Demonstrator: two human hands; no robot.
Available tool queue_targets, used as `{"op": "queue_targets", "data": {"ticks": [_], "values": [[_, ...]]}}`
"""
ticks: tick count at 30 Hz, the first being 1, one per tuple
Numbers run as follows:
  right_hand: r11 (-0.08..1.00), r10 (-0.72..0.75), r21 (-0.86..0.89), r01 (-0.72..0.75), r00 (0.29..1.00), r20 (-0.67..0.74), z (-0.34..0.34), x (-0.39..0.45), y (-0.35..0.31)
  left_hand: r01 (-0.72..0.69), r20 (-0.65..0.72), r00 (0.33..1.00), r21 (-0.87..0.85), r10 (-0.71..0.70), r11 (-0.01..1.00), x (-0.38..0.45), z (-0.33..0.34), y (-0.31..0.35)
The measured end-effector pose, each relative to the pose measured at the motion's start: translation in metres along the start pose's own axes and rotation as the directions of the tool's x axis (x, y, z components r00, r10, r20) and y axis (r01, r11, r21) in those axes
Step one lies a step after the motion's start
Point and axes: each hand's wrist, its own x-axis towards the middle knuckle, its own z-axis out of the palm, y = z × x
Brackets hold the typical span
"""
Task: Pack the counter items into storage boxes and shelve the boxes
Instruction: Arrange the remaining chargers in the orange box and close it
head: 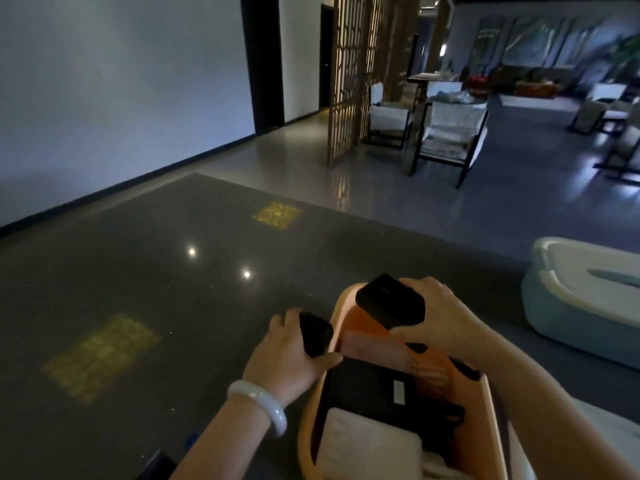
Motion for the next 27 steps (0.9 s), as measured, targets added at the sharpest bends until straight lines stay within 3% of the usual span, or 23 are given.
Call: {"op": "queue_targets", "data": {"ticks": [4, 13, 17, 21, 25, 27], "values": [[0.99, -0.137, 0.054, 0.129, 0.976, 0.171, 0.011, 0.003, 0.009, 0.013, 0.023, 1.0, -0.01, -0.012, 1.0, 0.002, 0.007, -0.001], [0.981, -0.16, 0.169, 0.093, 0.885, 0.438, 0.033, 0.03, 0.024, 0.029, 0.009, 1.0, -0.043, -0.028, 0.999, 0.003, 0.011, -0.006], [0.97, -0.188, 0.223, 0.094, 0.872, 0.451, 0.035, 0.028, 0.029, 0.039, 0.006, 0.999, -0.072, -0.038, 0.997, 0.005, 0.015, -0.009], [0.918, -0.081, 0.394, -0.05, 0.948, 0.309, 0.036, 0.026, 0.031, 0.046, -0.019, 0.999, -0.065, -0.048, 0.997, 0.006, 0.017, -0.011], [0.97, 0.012, 0.224, -0.1, 0.931, 0.364, 0.047, 0.027, 0.026, 0.045, -0.037, 0.998, -0.046, -0.047, 0.998, 0.004, 0.018, -0.013], [0.967, 0.03, 0.222, -0.126, 0.92, 0.391, 0.048, 0.027, 0.026, 0.05, -0.04, 0.998, -0.04, -0.051, 0.998, 0.003, 0.018, -0.013]]}}
